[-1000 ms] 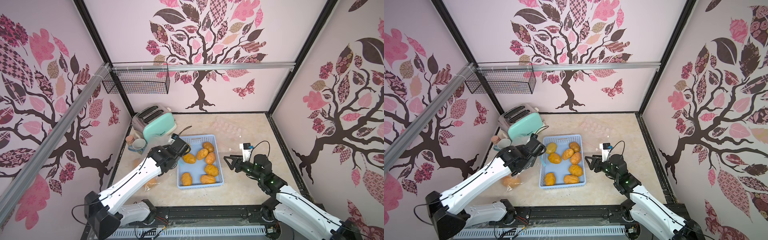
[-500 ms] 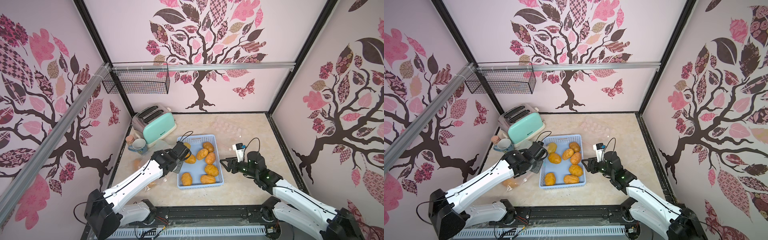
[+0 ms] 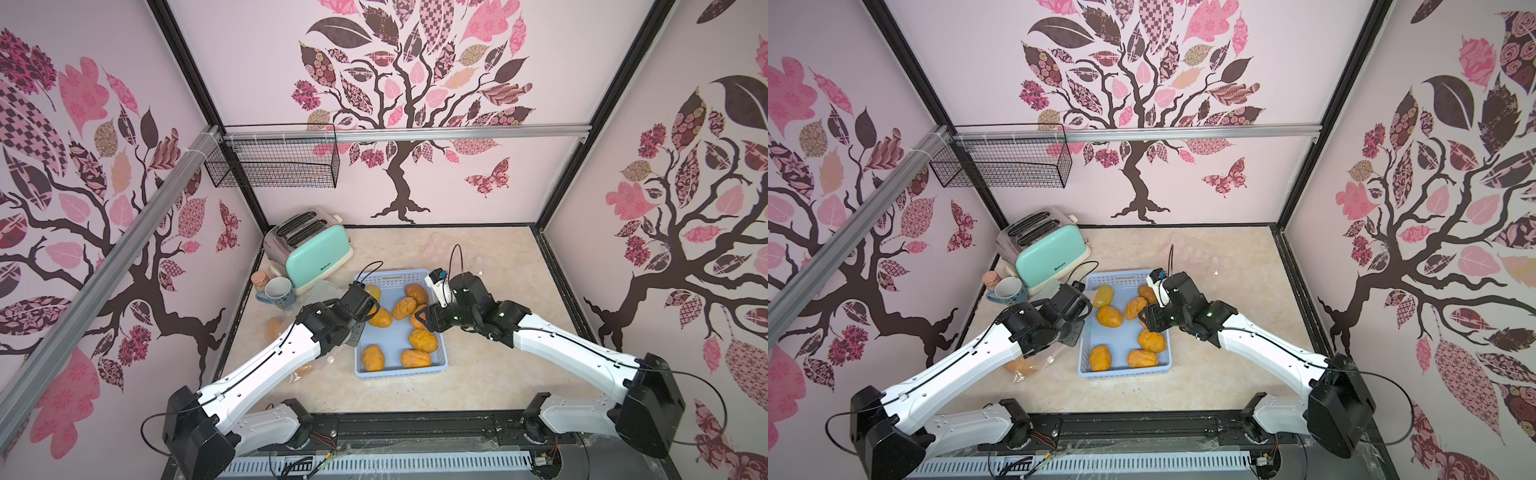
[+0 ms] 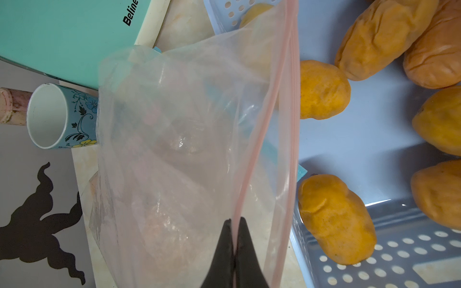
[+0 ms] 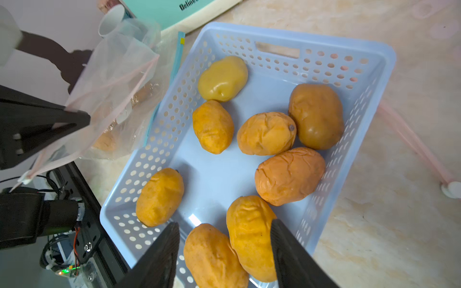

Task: Put the potatoes into a zipper bag and zip it
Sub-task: Pick up the potato from the basket.

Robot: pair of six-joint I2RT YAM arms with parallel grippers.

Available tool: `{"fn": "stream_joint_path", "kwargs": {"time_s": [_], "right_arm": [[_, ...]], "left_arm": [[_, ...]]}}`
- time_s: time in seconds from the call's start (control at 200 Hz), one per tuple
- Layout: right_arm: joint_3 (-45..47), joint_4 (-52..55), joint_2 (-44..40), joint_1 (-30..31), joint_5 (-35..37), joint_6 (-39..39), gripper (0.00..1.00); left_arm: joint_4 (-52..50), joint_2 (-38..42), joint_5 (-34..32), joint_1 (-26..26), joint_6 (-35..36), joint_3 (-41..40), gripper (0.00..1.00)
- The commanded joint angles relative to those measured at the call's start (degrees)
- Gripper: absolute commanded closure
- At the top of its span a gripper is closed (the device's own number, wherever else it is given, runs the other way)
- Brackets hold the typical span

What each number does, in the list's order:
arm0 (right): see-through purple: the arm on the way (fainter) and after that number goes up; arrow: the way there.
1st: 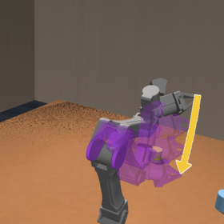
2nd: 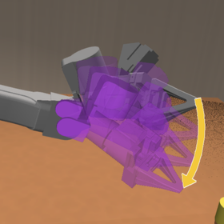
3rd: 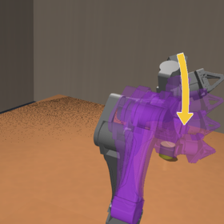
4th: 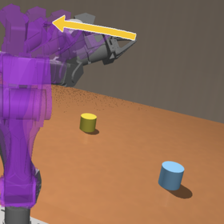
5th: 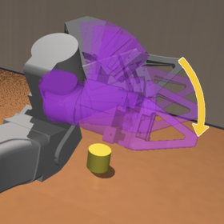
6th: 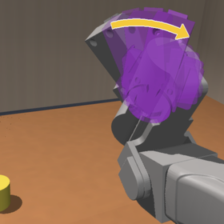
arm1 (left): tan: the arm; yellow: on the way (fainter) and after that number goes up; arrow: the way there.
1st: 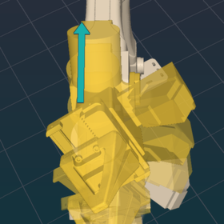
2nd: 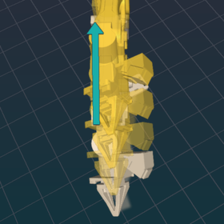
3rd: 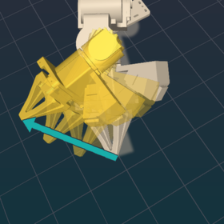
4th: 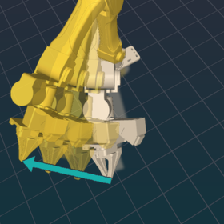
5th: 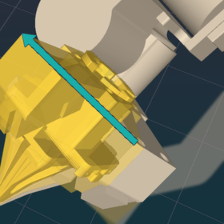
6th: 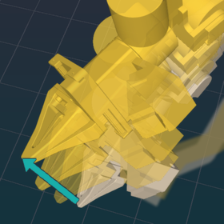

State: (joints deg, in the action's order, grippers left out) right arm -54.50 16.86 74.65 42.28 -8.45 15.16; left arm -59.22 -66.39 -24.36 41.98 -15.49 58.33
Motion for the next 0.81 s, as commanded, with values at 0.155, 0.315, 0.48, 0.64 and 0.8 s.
{"fn": "stream_joint_path", "kwargs": {"time_s": [0.155,0.315,0.48,0.64,0.8], "right_arm": [[-10.1,12.7,10.1,3.0,8.0,-6.6,0.38],[-14.4,16.4,14.7,3.4,11.7,-8.3,0.36],[-17.2,19.7,17.9,3.5,12.3,-11.1,0.33],[-18.8,21.4,19.1,3.5,13.1,-13.4,0.31],[-21.6,25.1,20.4,3.5,12.7,-17.0,0.28]], "left_arm": [[2.3,5.8,-1.3,-0.5,-0.3,-2.1,1.0],[4.8,9.8,-0.2,-1.3,0.1,-3.8,1.0],[4.8,10.2,-0.2,-1.4,0.1,-3.8,1.0],[4.8,10.3,-0.1,-1.4,0.1,-3.8,1.0],[4.9,11.4,-0.2,-1.5,0.1,-4.0,1.0]]}}
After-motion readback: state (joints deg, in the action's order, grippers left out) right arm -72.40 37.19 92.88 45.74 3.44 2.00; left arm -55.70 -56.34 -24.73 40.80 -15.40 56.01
